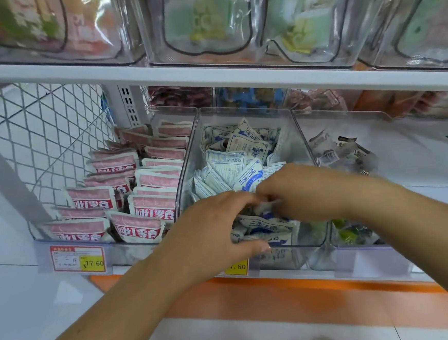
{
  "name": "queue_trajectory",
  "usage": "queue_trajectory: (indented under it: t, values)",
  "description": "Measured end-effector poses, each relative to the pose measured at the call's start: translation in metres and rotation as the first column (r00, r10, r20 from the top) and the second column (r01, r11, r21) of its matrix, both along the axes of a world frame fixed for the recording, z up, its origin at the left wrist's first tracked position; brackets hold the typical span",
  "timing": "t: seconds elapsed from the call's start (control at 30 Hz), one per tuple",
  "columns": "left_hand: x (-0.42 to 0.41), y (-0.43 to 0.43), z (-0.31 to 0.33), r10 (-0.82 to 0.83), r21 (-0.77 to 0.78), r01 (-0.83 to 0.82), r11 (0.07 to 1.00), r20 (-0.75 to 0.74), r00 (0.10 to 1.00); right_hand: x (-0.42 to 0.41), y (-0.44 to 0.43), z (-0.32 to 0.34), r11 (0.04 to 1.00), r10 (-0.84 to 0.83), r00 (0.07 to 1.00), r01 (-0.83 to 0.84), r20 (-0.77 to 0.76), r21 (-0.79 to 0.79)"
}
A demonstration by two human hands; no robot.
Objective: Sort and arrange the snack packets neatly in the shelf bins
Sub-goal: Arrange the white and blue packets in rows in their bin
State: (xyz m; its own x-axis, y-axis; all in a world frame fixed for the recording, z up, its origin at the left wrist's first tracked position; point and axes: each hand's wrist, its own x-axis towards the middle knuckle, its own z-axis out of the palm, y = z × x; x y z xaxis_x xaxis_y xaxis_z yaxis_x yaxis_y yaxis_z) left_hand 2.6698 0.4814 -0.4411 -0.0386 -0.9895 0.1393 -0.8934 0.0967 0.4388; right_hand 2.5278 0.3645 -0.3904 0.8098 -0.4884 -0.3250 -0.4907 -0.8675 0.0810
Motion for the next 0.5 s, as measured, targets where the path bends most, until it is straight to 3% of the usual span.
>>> queue_trajectory:
  t: [0.13,0.2,0.3,0.5]
  values:
    - [-0.007,0.001,-0.001,0.014,-0.037,-0.01,0.999,0.122,0.992,-0.003,-0.007,0.006,0.989,0.048,0.994,-0.034,-0.102,0.141]
    - [-0.007,-0.001,-0.004,-0.033,-0.064,0.043,0.997,0.16,0.987,-0.01,-0.019,0.029,0.972,-0.035,0.999,0.04,-0.027,0.231]
    - [-0.005,-0.003,-0.005,-0.072,-0.04,0.079,0.996,0.162,0.984,-0.014,-0.038,0.046,0.986,-0.119,0.988,0.106,0.099,0.127]
    - [-0.003,-0.004,-0.009,-0.1,-0.015,0.103,0.995,0.147,0.984,0.009,-0.032,0.003,0.996,-0.057,0.98,0.042,-0.193,-0.08]
